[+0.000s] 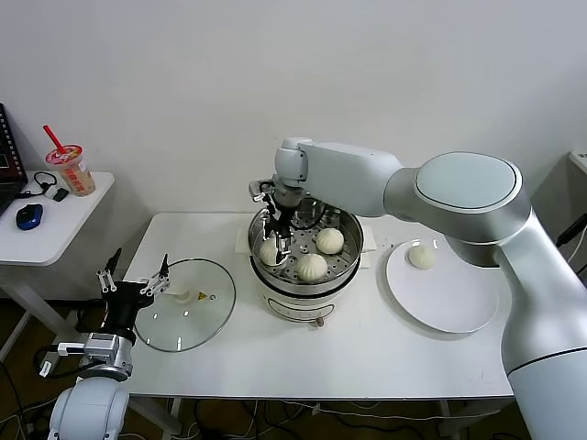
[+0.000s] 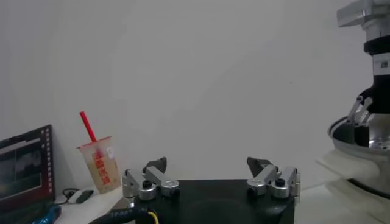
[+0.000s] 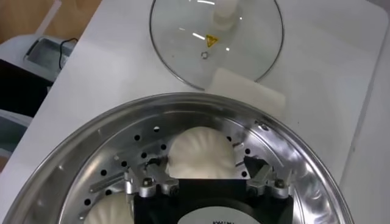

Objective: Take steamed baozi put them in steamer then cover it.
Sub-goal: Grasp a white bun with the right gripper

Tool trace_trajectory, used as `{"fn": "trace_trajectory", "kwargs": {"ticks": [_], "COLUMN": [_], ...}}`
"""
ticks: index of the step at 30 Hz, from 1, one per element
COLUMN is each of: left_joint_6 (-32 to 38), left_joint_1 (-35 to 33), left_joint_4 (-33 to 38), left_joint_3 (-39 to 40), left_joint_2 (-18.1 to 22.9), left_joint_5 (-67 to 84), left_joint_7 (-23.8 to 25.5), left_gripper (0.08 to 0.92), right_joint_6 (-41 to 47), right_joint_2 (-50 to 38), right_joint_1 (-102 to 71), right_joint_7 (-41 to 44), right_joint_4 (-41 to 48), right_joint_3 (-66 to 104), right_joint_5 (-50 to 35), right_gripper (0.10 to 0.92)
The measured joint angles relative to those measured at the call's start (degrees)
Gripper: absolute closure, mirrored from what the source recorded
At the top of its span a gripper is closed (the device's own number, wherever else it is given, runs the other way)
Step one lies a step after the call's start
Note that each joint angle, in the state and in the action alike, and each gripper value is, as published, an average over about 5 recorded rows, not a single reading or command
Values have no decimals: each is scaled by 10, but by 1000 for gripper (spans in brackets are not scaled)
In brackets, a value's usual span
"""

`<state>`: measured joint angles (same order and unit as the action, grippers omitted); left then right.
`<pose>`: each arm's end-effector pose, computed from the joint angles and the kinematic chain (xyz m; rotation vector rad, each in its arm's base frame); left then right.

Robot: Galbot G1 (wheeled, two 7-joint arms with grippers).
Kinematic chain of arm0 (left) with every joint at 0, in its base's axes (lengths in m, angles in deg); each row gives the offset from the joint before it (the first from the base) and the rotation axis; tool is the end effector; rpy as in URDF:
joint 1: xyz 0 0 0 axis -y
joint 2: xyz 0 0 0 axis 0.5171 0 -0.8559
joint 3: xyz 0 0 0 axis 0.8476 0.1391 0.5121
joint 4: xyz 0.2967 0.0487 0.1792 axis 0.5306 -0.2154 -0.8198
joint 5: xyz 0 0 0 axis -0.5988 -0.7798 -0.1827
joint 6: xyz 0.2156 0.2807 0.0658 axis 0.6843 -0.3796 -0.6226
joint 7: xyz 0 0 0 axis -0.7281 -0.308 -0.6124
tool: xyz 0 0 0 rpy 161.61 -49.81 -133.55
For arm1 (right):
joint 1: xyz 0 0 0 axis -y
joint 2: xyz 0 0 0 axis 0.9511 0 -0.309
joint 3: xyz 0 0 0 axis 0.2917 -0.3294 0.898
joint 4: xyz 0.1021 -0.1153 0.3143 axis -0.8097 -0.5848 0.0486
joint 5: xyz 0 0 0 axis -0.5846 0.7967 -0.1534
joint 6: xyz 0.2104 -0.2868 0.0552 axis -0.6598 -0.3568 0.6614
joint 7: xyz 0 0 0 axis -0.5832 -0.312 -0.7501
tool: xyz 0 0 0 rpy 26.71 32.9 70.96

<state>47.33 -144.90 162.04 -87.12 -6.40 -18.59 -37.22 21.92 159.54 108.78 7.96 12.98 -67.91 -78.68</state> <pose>0.2219 0.0981 -0.2791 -0.0956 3.0992 0.5014 0.6225 0.1970 -0.1112 1.6315 -1.2056 1.4062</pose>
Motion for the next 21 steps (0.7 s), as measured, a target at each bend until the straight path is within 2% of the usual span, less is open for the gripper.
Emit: {"fn": "trace_trajectory", "kwargs": {"ticks": [9, 16, 21], "left_joint_6": [-1, -1, -1], "left_joint_1": [0, -1, 0], "left_joint_4": [0, 1, 1], "left_joint_3": [-3, -4, -5], "left_joint_2": [0, 0, 0], "left_joint_5": [0, 0, 0], "left_joint_7": [0, 0, 0], "left_gripper": [177, 177, 177], "right_joint_6": [0, 0, 0], "right_joint_2": [5, 2, -3], "right_joint_1": [-6, -6, -6], "right_joint_7": [1, 2, 2], "right_joint_4": [5, 3, -1], "right_joint_3": [6, 8, 10], "right_joint_5": [10, 15, 18], "right_gripper": [214, 351, 394]}}
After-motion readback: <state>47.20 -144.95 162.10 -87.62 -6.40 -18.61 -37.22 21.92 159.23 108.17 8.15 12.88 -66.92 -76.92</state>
